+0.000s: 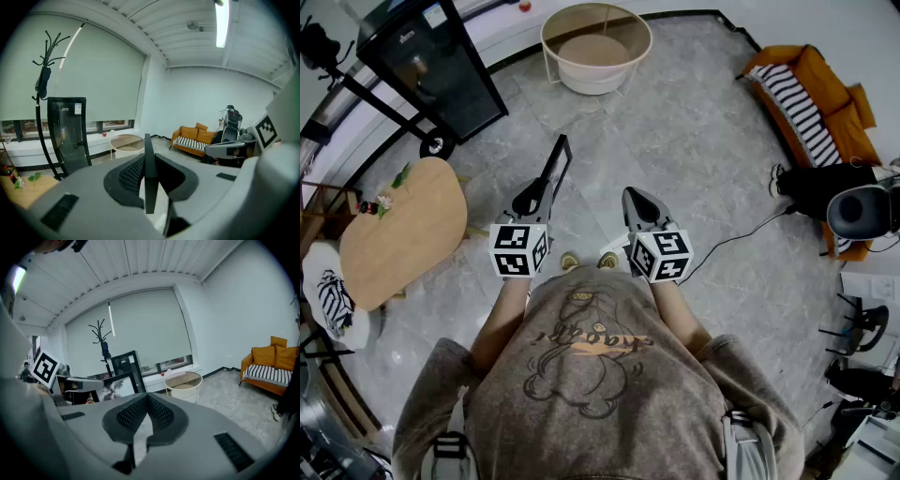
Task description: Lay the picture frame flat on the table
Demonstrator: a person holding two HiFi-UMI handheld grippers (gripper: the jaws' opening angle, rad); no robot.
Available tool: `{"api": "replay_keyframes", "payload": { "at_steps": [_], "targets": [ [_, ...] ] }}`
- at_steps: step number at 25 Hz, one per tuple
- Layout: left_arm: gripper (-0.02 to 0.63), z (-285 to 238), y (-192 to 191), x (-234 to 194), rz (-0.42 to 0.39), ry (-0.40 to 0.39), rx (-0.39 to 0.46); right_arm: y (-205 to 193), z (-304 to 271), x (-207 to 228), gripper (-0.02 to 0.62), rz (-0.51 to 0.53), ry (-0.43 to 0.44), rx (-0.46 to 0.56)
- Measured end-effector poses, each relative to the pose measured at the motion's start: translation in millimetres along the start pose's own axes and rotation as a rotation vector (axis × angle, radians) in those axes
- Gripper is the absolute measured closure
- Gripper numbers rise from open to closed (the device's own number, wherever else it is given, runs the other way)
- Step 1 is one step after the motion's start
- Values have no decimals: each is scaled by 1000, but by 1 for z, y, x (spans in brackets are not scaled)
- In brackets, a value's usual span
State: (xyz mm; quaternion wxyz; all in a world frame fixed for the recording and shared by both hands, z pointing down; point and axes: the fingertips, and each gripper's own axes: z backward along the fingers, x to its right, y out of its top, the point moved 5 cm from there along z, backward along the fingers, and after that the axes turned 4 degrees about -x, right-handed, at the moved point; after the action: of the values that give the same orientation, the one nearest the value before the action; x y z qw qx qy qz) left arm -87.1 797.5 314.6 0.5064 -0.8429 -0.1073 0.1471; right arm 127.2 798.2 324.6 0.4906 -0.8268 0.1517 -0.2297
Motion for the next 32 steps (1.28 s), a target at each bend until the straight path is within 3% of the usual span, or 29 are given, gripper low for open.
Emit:
{"api": "replay_keyframes", "payload": {
  "at_steps": [14, 32],
  "targets": [
    [525, 4, -12, -28, 3, -31, 6, -8, -3, -22, 575, -63, -4, 42],
    [525, -44, -2, -48, 13, -50, -7, 4, -51, 5, 575, -97, -20, 51]
  ]
}}
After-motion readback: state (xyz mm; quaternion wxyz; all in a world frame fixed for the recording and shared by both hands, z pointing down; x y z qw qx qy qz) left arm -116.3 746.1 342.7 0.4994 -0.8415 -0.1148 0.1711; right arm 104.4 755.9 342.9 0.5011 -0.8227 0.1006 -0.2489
